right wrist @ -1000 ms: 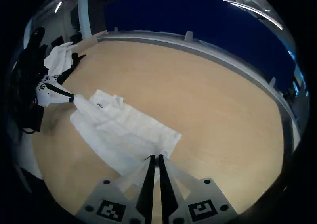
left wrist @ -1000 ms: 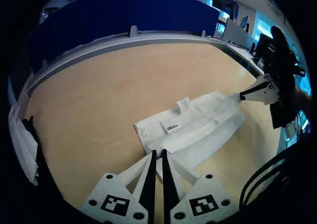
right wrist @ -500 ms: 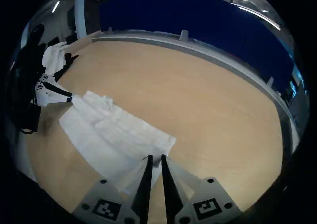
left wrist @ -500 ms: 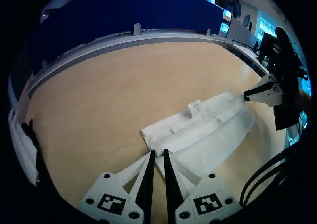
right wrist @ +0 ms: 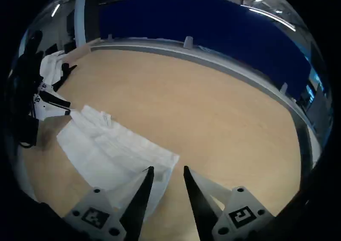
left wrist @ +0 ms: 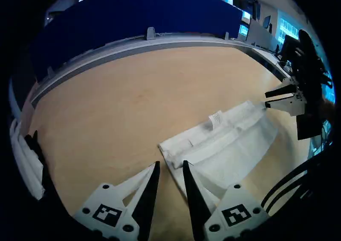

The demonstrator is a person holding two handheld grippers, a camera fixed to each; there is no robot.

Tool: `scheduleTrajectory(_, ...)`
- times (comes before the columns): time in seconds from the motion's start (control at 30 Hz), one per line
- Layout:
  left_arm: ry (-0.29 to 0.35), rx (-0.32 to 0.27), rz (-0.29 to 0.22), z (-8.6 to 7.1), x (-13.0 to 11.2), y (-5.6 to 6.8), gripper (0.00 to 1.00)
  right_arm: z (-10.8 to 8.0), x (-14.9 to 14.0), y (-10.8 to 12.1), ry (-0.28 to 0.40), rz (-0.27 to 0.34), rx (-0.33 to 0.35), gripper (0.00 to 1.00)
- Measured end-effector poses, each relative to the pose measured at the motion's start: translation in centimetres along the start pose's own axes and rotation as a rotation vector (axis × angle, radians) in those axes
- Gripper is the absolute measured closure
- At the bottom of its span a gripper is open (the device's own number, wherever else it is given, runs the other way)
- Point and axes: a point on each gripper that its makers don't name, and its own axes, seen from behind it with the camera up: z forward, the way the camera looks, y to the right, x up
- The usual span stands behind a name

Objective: Fold towel

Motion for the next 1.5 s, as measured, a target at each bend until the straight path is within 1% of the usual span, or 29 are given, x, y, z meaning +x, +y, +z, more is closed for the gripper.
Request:
scheduleTrajectory(0.07, 0.001, 0.006, -0.003, 0.0, 0.0, -0.2, 0.59, 0.1, 0.1, 0.1, 0.001, 0.001, -0.005, 0.42)
scheduleTrajectory(0.33, 0.003, 0.018, 0.003, 0.2, 0.4, -0.7, 0.54, 0.5, 0.8, 0.7, 0.013, -0.002, -0.024, 0.38)
scheduleTrajectory(0.4, 0.004, 0.020, 0.004, 0.1, 0.5, -0.9, 0.51, 0.5, 1.0, 0.8, 0.019, -0.002, -0.027, 0.35)
scheduleTrajectory(0.47, 0.006, 0.021, 0.004, 0.0, 0.6, -1.0, 0.40, 0.5, 1.3, 0.8, 0.025, -0.003, -0.032, 0.28)
scheduleTrajectory(0.53, 0.013, 0.020, 0.001, -0.2, 0.7, -1.1, 0.27, 0.4, 1.6, 0.8, 0.036, -0.002, -0.031, 0.17)
scheduleTrajectory(0.57, 0.016, 0.019, 0.000, -0.2, 0.8, -1.1, 0.18, 0.3, 1.8, 0.8, 0.040, -0.001, -0.031, 0.10)
scheduleTrajectory(0.6, 0.017, 0.020, -0.002, -0.3, 0.8, -1.1, 0.09, 0.2, 1.9, 0.8, 0.044, -0.001, -0.030, 0.07)
scheduleTrajectory(0.67, 0.020, 0.022, -0.005, -0.5, 0.9, -1.3, 0.07, 0.0, 2.2, 0.7, 0.053, 0.001, -0.028, 0.04)
scheduleTrajectory(0.77, 0.021, 0.025, -0.013, -0.7, 0.8, -1.4, 0.06, -0.1, 2.3, 0.6, 0.054, -0.002, -0.027, 0.04)
scheduleTrajectory(0.97, 0.023, 0.026, -0.021, -1.5, 0.5, -1.2, 0.07, -0.6, 2.0, 0.3, 0.050, -0.011, -0.021, 0.04)
scheduleTrajectory(1.17, 0.018, 0.041, -0.037, -2.5, -0.4, -1.0, 0.06, -1.5, 1.1, -0.2, 0.042, -0.015, -0.014, 0.05)
scheduleTrajectory(1.37, 0.003, 0.061, -0.053, -4.2, -2.2, -0.5, 0.06, -3.0, -0.5, -0.9, 0.031, -0.009, -0.005, 0.04)
scheduleTrajectory(1.5, -0.004, 0.066, -0.072, -5.5, -3.7, 0.4, 0.06, -4.0, -1.8, -1.5, 0.020, -0.007, 0.001, 0.05)
